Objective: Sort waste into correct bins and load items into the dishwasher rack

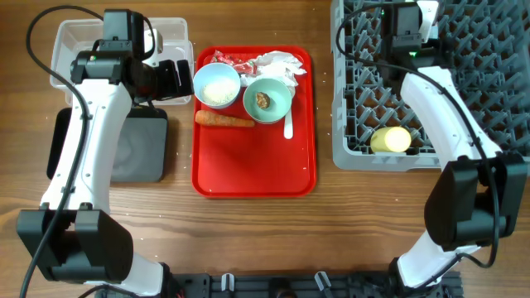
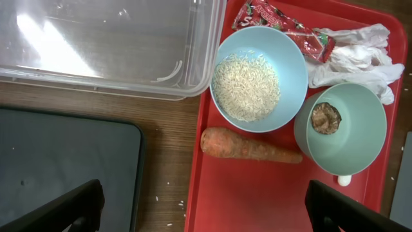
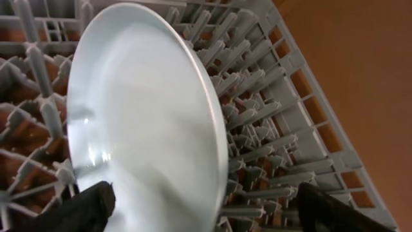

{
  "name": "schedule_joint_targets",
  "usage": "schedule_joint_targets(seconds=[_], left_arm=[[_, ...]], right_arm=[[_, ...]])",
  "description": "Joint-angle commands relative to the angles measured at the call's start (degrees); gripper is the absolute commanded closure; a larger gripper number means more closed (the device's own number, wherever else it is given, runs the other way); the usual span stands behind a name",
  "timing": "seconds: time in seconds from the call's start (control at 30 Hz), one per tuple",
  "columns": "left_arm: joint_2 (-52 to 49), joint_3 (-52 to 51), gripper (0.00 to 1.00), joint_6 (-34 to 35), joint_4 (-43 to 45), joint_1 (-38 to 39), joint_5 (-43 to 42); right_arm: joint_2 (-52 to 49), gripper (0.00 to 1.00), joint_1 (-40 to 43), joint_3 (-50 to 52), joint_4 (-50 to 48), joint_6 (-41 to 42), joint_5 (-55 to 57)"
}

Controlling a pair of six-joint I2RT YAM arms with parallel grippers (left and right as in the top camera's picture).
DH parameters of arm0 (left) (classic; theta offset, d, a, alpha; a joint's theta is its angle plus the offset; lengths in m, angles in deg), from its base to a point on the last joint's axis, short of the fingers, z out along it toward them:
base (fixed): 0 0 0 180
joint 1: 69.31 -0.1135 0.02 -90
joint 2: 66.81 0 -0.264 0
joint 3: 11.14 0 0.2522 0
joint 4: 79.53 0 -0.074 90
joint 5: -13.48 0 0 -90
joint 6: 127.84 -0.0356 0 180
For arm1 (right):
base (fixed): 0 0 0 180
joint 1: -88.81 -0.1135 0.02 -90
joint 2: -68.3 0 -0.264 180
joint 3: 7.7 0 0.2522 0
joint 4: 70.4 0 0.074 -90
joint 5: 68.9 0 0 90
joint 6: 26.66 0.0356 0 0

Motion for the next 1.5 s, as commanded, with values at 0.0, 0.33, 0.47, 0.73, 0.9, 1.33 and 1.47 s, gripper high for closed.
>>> schedule_joint_targets(seconds=[0.0, 0.33, 0.47, 0.73, 0.9, 1.33, 1.47], left_arm=[[0.0, 0.0, 0.00, 0.5, 0.9, -0.2, 0.3], [0.0, -0.2, 0.02, 1.8, -2.2, -0.1, -2.7], [0.0, -7.8, 0.20, 16.0, 3.4, 3.9, -5.9], [-0.2, -18.0, 0.28, 33.6, 14.1, 14.4, 8.6], [-6.9, -18.1, 0.35, 38.2, 17.9, 15.0, 9.3], [-16.2, -18.1, 0.48, 33.4, 25.3, 15.4, 10.8], [-16.2, -18.1, 0.57, 31.8, 23.3, 15.5, 10.8]], right_arm=[[9.5, 0.01, -2.7, -0.5, 0.0, 0.2, -2.7], [21.4, 0.07, -4.9, -0.2, 11.6, 0.1, -58.2], [18.7, 0.03, -4.9, -0.2, 15.4, 0.1, -56.5], [18.7, 0.03, -4.9, -0.2, 17.2, 0.2, -54.1], [18.7, 0.05, -4.9, -0.2, 21.1, 0.2, -53.0], [18.7, 0.08, -4.9, -0.2, 22.1, 0.3, -53.0], [18.7, 0.08, -4.9, -0.2, 22.1, 0.3, -53.1]])
